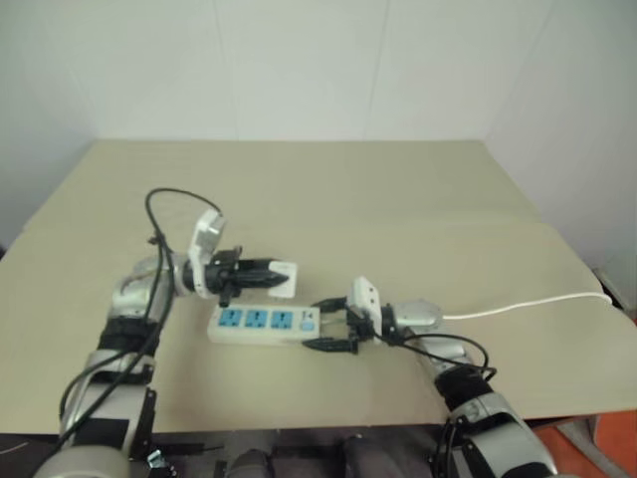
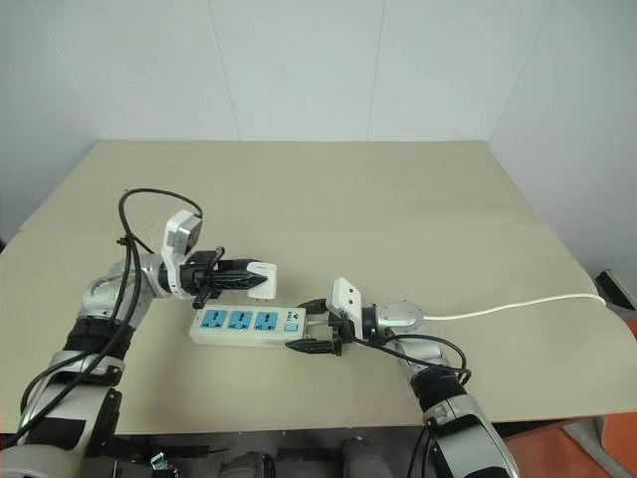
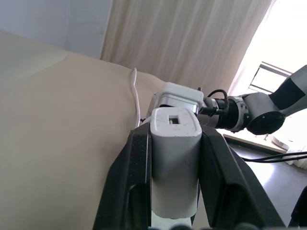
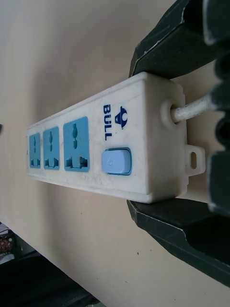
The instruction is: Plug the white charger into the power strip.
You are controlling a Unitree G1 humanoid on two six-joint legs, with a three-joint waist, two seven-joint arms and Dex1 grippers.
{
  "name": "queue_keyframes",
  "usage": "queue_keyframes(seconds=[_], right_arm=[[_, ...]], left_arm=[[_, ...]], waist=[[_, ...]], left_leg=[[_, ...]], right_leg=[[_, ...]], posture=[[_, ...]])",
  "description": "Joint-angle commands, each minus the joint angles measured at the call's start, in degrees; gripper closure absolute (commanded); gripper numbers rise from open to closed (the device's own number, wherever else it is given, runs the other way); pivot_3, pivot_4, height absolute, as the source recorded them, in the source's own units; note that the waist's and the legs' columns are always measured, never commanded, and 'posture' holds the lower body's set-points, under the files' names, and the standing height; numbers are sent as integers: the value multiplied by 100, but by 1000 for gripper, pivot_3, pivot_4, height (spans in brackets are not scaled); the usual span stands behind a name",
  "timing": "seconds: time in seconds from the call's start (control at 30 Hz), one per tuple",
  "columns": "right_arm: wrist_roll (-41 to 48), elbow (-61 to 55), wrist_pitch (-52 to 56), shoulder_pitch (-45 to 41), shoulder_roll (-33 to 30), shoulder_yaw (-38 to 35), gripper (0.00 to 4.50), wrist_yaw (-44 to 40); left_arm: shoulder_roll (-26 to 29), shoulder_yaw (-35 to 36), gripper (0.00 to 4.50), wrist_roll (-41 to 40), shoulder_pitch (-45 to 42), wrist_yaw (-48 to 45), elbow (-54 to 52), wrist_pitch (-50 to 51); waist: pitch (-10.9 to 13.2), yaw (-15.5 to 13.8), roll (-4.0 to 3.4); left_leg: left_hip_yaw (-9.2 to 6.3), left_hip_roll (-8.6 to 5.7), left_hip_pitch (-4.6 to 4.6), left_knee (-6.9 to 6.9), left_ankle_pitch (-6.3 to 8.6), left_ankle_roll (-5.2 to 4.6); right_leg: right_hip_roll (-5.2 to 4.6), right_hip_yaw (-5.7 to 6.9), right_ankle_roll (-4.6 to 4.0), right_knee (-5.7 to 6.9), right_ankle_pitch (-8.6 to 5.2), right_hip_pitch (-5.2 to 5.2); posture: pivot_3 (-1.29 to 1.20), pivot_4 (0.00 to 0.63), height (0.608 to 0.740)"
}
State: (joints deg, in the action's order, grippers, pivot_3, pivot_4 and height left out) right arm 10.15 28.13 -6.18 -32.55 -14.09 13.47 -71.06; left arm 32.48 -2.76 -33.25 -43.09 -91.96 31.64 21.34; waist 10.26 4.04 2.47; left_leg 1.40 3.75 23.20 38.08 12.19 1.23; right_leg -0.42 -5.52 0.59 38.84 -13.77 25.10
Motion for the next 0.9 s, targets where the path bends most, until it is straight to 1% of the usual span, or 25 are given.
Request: queue_keyframes(seconds=[0.03, 0.23, 0.5, 0.9], right_arm=[[-9, -221, -53, 46, -40, 52, 1091, -40], [-25, -309, -41, 156, -74, 94, 1091, -48], [11, -336, 56, 116, -49, 102, 1091, -45], [-1, -360, 110, 150, -95, 141, 1091, -82]], left_arm=[[44, -108, 3515, -175, -43, -54, 91, -304], [159, -463, 3515, -447, 176, -54, -81, -512], [150, -556, 3515, -529, 487, -54, -155, -893], [178, -918, 3515, -586, 519, -54, 4, -1215]], waist=[[0, -4, 0], [0, -6, 0], [0, -3, 0], [0, -6, 0]], left_leg=[[0, 0, 0, 0, 0, 0], [0, 0, 2, 0, 0, 0], [0, 0, 0, 0, 0, 0], [0, 0, 1, 0, 0, 0]], right_leg=[[0, 0, 0, 0, 0, 0], [0, 0, 0, -3, 0, 0], [0, 0, 0, -3, -1, -1], [0, 0, 0, -5, -1, -1]], posture=[[0, 150, 740], [0, 150, 740], [0, 150, 740], [0, 150, 740]])
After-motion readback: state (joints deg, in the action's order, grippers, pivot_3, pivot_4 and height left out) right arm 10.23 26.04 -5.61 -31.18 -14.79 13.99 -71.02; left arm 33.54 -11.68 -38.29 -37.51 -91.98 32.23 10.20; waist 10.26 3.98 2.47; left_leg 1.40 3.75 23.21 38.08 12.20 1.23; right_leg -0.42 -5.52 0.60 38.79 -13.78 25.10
